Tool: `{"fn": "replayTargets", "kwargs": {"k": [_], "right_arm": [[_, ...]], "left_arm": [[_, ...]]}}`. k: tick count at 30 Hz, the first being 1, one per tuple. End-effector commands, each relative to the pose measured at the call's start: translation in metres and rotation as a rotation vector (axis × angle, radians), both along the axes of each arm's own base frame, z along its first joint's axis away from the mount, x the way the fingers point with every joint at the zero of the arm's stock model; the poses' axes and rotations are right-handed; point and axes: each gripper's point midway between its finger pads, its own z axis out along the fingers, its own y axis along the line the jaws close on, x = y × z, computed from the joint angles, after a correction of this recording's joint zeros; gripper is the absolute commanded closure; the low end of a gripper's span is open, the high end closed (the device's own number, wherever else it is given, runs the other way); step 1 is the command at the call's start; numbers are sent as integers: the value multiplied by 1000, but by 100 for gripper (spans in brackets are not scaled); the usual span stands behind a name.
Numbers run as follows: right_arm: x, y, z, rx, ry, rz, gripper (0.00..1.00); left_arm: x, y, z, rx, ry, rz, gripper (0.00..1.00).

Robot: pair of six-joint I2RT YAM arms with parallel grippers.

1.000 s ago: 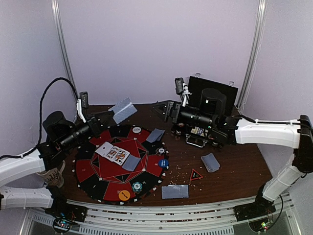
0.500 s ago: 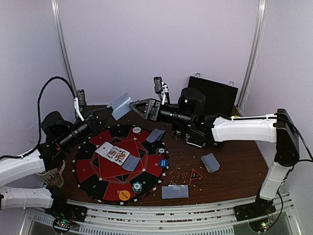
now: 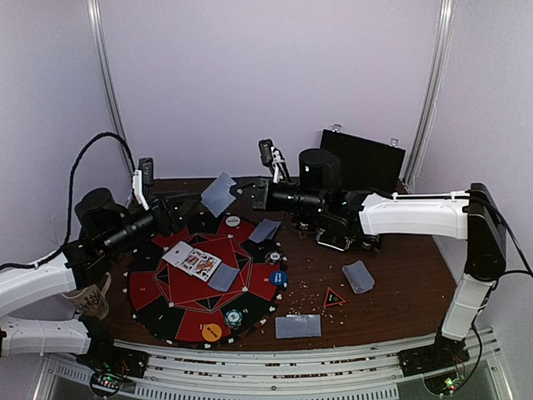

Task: Distribute texas hold em gaming equipment
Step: Pass from the left arm to the right, then place the poker card in the community card area.

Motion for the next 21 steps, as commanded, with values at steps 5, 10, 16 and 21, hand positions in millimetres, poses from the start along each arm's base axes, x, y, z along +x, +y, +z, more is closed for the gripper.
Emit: {"fn": "replayTargets", "kwargs": {"k": [5, 10, 16, 21], "right_arm": [[-23, -47, -140, -598, 243, 85, 100], [-39, -46, -186, -694, 366, 131, 100], [-51, -37, -219, -770, 431, 173, 100], [-51, -36, -232, -759, 474, 153, 100]], "left_arm": [[36, 61, -17, 358, 64, 393, 5], [40, 64, -25, 389, 84, 420, 3], [41, 61, -34, 400, 116, 407, 2], [41, 62, -34, 409, 114, 409, 2]]}}
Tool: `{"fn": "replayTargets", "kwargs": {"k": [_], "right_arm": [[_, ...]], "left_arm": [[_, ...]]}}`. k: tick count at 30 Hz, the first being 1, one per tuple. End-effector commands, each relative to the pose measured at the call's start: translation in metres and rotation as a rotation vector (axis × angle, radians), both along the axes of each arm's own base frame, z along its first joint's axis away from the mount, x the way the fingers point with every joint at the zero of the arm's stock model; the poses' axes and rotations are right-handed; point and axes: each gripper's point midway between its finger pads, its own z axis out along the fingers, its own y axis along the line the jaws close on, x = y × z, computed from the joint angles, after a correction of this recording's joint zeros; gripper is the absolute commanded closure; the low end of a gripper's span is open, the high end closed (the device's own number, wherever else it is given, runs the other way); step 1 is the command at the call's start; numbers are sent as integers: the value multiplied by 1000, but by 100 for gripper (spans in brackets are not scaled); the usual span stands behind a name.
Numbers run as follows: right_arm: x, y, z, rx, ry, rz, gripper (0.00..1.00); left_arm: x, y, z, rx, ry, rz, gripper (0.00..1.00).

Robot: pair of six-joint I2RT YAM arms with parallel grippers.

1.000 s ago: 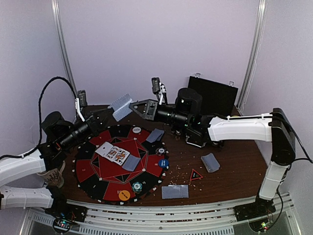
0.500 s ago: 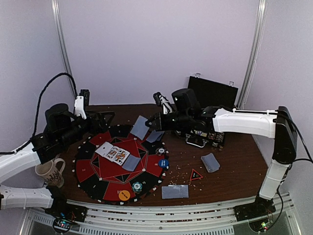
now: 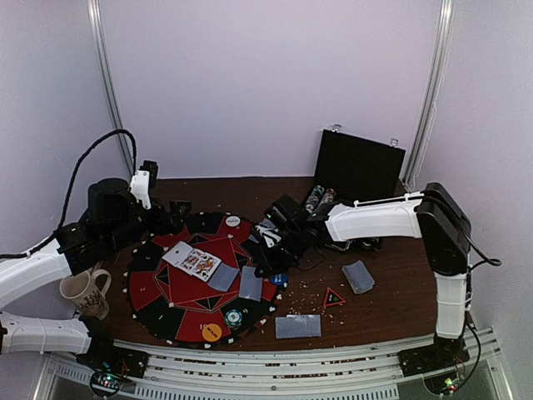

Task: Distribute texas hold em gaming equipment
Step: Place the poker card in the community card area.

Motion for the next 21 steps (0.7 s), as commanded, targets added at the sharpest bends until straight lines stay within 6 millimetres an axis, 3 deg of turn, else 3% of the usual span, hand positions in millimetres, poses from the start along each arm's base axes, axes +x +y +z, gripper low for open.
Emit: {"fn": "replayTargets", "kwargs": {"k": [1, 10, 21], "right_arm": [[-3, 5, 1, 16, 38, -22, 100], [21, 6, -5, 65, 27, -163, 100], [10, 4, -25, 36, 85, -162, 96]], "left_arm": [[2, 3, 18, -3, -44, 14, 2], [4, 3, 19, 11, -48, 17, 2], [5, 4, 17, 29, -44, 21, 2]]}}
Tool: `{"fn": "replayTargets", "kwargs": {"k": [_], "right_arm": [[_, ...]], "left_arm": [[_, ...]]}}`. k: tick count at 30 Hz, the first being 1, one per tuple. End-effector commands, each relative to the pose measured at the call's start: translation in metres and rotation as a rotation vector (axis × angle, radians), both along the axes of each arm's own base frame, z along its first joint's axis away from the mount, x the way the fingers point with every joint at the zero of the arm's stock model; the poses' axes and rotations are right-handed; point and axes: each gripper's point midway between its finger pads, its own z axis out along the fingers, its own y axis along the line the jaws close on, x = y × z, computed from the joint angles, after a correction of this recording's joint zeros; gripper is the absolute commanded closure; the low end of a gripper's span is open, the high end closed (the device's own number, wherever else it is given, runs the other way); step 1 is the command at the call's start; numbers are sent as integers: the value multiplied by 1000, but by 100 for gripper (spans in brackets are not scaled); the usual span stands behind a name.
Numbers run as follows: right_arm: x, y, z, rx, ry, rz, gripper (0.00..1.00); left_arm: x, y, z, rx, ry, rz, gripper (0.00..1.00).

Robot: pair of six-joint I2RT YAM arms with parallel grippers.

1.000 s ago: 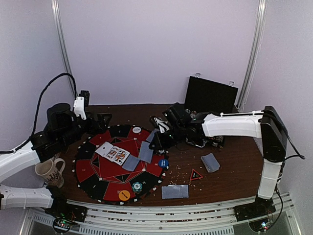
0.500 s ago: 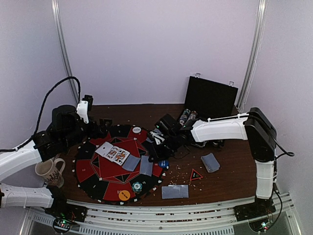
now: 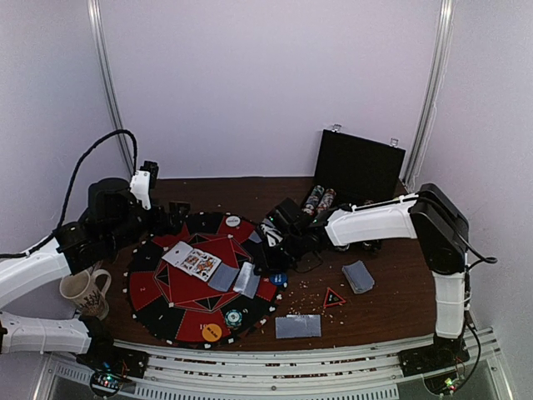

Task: Distribute texas hold em gaming equipment
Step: Place the poker card in the community card area.

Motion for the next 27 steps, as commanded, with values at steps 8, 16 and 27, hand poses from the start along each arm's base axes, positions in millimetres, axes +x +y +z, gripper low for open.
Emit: {"fn": "replayTargets", "kwargs": {"k": [8, 16, 27], "right_arm": [[-4, 0, -21, -56, 32, 23, 89], [-1, 1, -11, -60, -5, 17, 75], [1, 5, -7, -62, -22, 39, 69]], "left_arm": [[6, -1, 20, -5, -49, 8, 2], [7, -2, 19, -2, -46, 7, 2], [6, 1, 22, 3, -53, 14, 2]]}}
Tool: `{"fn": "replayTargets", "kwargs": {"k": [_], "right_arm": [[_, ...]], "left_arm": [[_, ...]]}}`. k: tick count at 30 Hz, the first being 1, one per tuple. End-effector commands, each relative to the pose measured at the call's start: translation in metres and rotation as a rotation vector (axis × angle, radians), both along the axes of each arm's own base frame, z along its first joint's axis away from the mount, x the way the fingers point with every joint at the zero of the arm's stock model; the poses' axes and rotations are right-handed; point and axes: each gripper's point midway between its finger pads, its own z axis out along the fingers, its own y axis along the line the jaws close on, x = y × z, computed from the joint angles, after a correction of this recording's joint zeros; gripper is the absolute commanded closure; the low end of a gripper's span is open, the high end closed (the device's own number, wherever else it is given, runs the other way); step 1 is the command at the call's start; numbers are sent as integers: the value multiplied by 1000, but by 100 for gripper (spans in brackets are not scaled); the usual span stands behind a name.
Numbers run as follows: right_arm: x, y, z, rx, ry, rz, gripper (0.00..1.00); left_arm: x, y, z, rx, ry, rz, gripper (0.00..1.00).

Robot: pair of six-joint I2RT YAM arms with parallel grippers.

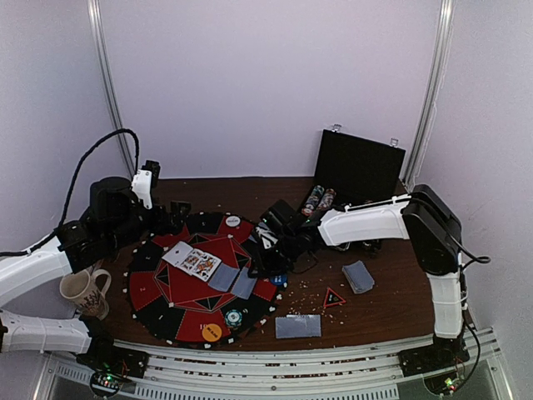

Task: Distribute texas hold em gaming equipment
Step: Place the poker card in the community card area.

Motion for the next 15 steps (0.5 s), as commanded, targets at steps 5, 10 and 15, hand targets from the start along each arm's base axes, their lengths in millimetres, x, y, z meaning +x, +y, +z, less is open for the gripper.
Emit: {"fn": "replayTargets", "kwargs": {"k": [5, 10, 15], "right_arm": [[5, 1, 6, -27, -38, 1, 64], [13, -2, 25, -69, -105, 22, 52], [25, -5, 73, -93, -225, 58, 37]], "left_arm": [[3, 3, 23, -7, -53, 17, 2], [3, 4, 23, 2, -56, 18, 2], [10, 2, 29, 24, -77, 18, 2]]}}
